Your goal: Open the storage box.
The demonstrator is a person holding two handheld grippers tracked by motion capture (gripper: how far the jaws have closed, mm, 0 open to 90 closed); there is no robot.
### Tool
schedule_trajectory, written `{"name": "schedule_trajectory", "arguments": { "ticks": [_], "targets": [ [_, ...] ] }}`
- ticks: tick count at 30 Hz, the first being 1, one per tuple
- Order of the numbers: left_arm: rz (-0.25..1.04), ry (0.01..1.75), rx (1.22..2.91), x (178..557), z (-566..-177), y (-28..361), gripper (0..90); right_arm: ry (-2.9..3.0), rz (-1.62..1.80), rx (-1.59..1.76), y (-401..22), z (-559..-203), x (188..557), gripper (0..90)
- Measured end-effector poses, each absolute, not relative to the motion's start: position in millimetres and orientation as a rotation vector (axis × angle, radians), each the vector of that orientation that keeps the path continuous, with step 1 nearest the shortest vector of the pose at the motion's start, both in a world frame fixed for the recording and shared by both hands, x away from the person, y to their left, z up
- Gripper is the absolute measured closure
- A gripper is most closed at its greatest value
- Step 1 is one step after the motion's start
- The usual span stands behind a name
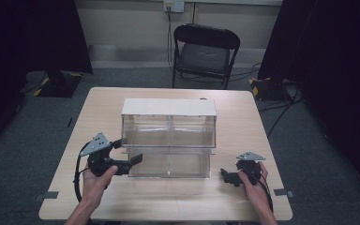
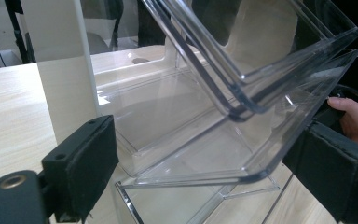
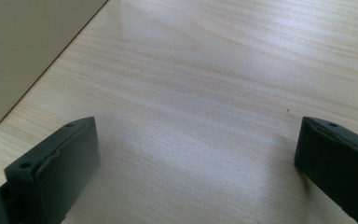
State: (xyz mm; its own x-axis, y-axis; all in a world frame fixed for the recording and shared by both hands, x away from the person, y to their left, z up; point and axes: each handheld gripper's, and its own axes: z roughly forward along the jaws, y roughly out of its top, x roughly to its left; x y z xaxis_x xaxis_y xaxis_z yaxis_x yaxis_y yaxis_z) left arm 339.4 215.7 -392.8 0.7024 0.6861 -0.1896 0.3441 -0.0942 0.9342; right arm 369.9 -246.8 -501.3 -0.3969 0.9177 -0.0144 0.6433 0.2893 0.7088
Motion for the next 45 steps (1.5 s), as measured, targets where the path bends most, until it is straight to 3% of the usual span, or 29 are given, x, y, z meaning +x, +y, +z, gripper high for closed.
{"name": "schedule_trajectory", "arguments": {
  "ticks": [45],
  "targets": [
    [0.351, 0.850, 1.733, 343.9, -388.8, 212.5, 6.2, 2.143, 0.879, 1.399, -246.8, -501.3, 369.9, 0.0]
  ]
}}
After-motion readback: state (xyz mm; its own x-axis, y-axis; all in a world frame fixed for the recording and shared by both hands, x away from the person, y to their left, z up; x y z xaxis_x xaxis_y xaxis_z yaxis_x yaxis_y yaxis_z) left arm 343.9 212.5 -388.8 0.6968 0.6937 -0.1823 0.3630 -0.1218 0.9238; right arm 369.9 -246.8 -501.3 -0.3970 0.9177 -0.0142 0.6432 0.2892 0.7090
